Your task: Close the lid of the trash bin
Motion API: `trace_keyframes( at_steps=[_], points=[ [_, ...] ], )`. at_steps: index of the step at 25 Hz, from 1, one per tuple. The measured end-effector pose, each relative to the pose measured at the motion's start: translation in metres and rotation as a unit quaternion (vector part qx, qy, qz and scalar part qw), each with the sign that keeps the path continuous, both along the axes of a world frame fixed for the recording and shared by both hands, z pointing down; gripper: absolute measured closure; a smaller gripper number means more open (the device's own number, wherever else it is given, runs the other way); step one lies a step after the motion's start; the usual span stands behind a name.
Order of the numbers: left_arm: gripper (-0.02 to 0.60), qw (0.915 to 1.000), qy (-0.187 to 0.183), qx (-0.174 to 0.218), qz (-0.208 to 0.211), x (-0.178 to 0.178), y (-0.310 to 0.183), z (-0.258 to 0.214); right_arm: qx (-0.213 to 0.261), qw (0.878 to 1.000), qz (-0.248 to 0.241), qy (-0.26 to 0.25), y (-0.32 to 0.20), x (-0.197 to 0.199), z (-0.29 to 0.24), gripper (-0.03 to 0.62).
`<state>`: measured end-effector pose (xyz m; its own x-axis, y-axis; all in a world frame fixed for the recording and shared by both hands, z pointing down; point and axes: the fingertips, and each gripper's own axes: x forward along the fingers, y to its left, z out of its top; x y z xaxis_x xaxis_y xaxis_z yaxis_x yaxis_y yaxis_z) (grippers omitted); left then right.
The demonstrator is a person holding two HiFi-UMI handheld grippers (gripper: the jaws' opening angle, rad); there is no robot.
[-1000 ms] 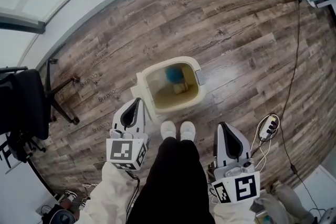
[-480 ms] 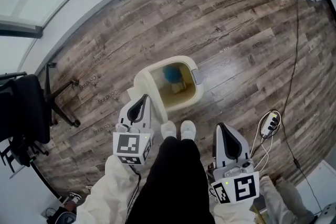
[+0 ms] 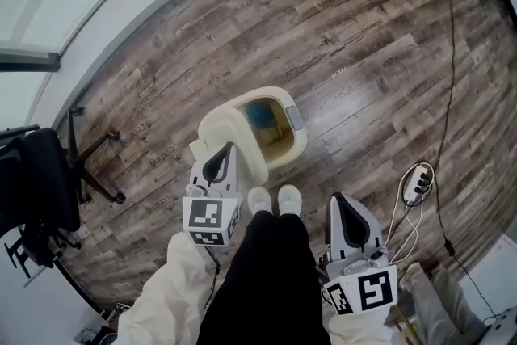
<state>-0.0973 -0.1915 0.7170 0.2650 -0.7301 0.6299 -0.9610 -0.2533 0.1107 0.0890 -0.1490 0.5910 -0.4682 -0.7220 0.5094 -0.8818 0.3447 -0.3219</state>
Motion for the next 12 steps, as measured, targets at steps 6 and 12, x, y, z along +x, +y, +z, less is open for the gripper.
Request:
trace_keyframes(
  at_steps=[6, 12],
  points=[
    [0.575, 0.9999, 0.006, -0.008, 0.012, 0.014, -0.008, 0.013, -0.007, 1.0, 0.006, -0.001, 0.001, 0.004, 0.006, 0.571],
    [0.575, 0.9998, 0.01, -0.011, 0.012, 0.021, -0.012, 0.028, -0.012, 1.0, 0.008, 0.001, 0.0, 0.006, 0.011, 0.571]
  ],
)
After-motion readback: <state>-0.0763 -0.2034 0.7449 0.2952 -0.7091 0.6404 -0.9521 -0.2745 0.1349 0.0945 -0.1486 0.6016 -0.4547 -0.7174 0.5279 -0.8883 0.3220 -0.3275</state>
